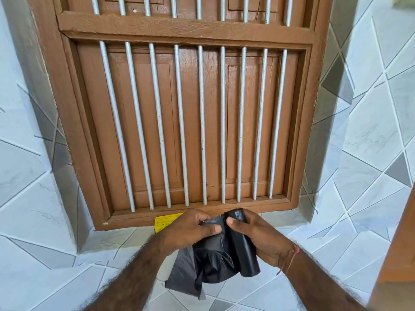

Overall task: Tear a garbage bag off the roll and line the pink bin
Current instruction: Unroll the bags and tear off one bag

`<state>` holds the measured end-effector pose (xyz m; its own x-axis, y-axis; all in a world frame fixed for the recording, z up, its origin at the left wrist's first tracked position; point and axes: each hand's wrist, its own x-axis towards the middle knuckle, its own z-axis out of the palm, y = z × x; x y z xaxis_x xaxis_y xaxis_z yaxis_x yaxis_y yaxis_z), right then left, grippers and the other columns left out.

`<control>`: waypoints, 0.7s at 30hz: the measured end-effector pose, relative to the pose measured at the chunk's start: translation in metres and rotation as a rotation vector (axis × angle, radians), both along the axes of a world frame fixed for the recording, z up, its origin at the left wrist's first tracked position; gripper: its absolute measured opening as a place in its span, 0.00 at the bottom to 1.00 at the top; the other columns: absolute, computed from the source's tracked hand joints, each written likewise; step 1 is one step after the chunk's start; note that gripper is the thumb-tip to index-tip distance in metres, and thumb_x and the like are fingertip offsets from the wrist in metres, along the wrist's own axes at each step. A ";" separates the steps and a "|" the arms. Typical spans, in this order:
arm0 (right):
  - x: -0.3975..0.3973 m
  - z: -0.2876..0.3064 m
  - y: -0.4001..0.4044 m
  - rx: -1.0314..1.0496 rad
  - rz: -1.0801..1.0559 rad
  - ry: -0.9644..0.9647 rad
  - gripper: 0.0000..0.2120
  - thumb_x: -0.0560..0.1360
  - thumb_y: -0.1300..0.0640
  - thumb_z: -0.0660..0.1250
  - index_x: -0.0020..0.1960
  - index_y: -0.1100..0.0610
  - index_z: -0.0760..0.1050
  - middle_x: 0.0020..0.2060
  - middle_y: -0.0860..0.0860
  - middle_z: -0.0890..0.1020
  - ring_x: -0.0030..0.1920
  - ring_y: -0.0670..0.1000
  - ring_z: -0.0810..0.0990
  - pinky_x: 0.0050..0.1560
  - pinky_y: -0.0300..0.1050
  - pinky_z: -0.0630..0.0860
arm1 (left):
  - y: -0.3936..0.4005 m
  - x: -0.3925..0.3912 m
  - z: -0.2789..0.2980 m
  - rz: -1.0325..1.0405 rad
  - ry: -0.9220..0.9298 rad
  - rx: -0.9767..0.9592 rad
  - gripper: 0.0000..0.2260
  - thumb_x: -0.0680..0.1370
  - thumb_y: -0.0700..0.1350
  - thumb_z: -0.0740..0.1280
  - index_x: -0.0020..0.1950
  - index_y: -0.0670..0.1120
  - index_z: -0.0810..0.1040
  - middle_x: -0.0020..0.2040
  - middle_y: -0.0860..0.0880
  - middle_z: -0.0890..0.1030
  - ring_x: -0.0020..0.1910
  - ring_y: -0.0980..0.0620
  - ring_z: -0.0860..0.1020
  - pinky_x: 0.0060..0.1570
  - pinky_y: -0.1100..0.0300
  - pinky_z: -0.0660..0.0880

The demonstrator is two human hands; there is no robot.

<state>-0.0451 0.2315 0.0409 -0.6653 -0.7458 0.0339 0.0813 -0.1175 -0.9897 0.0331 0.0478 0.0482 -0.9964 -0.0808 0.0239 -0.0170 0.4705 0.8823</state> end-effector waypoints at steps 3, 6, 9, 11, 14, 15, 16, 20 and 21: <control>0.002 0.000 -0.003 -0.003 0.034 0.007 0.08 0.76 0.59 0.67 0.54 0.56 0.79 0.48 0.54 0.86 0.51 0.53 0.84 0.52 0.47 0.78 | 0.002 -0.002 0.004 -0.020 0.011 -0.052 0.13 0.77 0.46 0.68 0.37 0.38 0.79 0.32 0.49 0.74 0.32 0.54 0.70 0.31 0.61 0.64; 0.001 -0.003 -0.006 -0.030 0.004 -0.013 0.11 0.74 0.58 0.69 0.55 0.59 0.78 0.49 0.56 0.85 0.51 0.55 0.83 0.54 0.50 0.78 | 0.004 -0.004 0.003 0.028 0.071 -0.113 0.14 0.78 0.44 0.68 0.35 0.36 0.77 0.30 0.49 0.69 0.28 0.57 0.64 0.27 0.64 0.60; -0.001 -0.007 -0.010 -0.060 -0.039 -0.070 0.15 0.74 0.58 0.69 0.58 0.63 0.75 0.52 0.62 0.83 0.53 0.58 0.82 0.58 0.55 0.77 | 0.006 -0.004 -0.001 0.057 0.179 -0.138 0.17 0.78 0.41 0.67 0.28 0.45 0.72 0.28 0.53 0.66 0.26 0.60 0.63 0.26 0.67 0.59; 0.000 -0.008 -0.013 -0.080 -0.051 -0.100 0.16 0.75 0.58 0.69 0.59 0.65 0.74 0.55 0.64 0.82 0.53 0.60 0.81 0.59 0.56 0.77 | 0.006 -0.004 -0.005 0.098 0.220 -0.153 0.18 0.77 0.42 0.68 0.27 0.48 0.70 0.26 0.54 0.65 0.25 0.59 0.63 0.26 0.65 0.60; 0.001 -0.009 -0.018 -0.108 -0.061 -0.115 0.15 0.75 0.59 0.68 0.59 0.66 0.74 0.52 0.63 0.83 0.51 0.59 0.82 0.53 0.53 0.79 | 0.005 -0.003 -0.010 0.172 0.245 -0.170 0.16 0.77 0.44 0.69 0.30 0.42 0.74 0.26 0.55 0.67 0.25 0.59 0.63 0.27 0.64 0.61; 0.001 -0.009 -0.019 -0.113 -0.064 -0.116 0.15 0.75 0.59 0.68 0.59 0.66 0.75 0.51 0.62 0.83 0.51 0.59 0.82 0.53 0.52 0.79 | 0.004 -0.003 -0.012 0.187 0.254 -0.185 0.15 0.76 0.44 0.69 0.31 0.40 0.74 0.26 0.54 0.67 0.26 0.59 0.64 0.28 0.63 0.61; 0.001 -0.010 -0.021 -0.118 -0.067 -0.115 0.15 0.75 0.59 0.69 0.58 0.66 0.75 0.51 0.62 0.83 0.51 0.59 0.83 0.53 0.52 0.79 | 0.004 -0.003 -0.013 0.199 0.266 -0.206 0.15 0.76 0.44 0.69 0.31 0.40 0.74 0.26 0.54 0.68 0.26 0.58 0.65 0.30 0.62 0.62; 0.003 -0.011 -0.029 -0.123 -0.098 -0.112 0.13 0.75 0.59 0.69 0.56 0.64 0.77 0.49 0.61 0.84 0.50 0.58 0.83 0.51 0.51 0.79 | 0.001 -0.003 -0.017 0.264 0.305 -0.278 0.14 0.76 0.46 0.69 0.33 0.41 0.74 0.29 0.52 0.71 0.30 0.55 0.68 0.34 0.56 0.67; 0.003 -0.012 -0.031 -0.124 -0.104 -0.112 0.12 0.75 0.59 0.69 0.56 0.64 0.77 0.49 0.62 0.84 0.50 0.58 0.83 0.51 0.52 0.79 | 0.000 -0.002 -0.019 0.281 0.306 -0.290 0.14 0.76 0.47 0.69 0.34 0.41 0.75 0.29 0.51 0.72 0.31 0.54 0.69 0.35 0.54 0.69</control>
<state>-0.0417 0.2009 0.0288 -0.7434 -0.6675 0.0425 0.1709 -0.2510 -0.9528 0.0306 0.0475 0.0290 -0.8811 -0.2912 0.3726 0.0613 0.7110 0.7005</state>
